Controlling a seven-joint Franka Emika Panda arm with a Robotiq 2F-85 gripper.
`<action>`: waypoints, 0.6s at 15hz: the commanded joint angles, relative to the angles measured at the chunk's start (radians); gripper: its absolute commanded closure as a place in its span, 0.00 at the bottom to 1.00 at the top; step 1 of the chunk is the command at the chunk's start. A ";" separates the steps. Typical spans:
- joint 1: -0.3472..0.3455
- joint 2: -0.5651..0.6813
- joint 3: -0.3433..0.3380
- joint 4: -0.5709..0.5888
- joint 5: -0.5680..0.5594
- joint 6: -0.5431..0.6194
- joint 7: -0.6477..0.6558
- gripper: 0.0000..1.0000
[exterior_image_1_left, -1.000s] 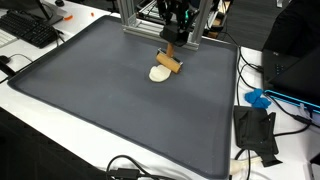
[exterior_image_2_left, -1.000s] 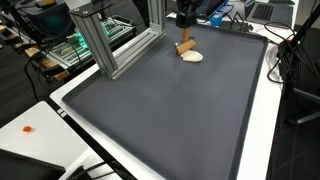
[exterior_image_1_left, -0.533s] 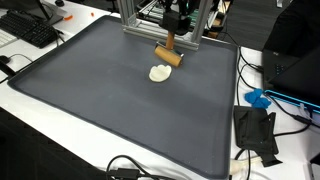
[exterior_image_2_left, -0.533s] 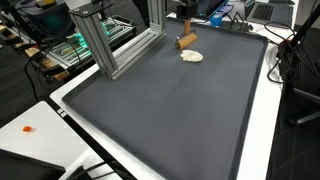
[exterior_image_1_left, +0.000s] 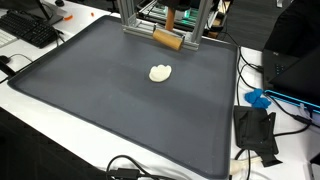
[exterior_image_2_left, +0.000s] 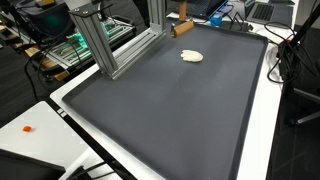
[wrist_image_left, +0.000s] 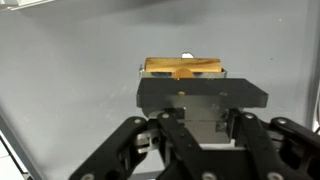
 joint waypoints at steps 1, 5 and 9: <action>-0.017 -0.113 0.003 -0.053 0.035 -0.042 -0.100 0.78; -0.025 -0.179 -0.001 -0.076 0.055 -0.074 -0.171 0.78; -0.025 -0.240 -0.010 -0.106 0.066 -0.094 -0.245 0.78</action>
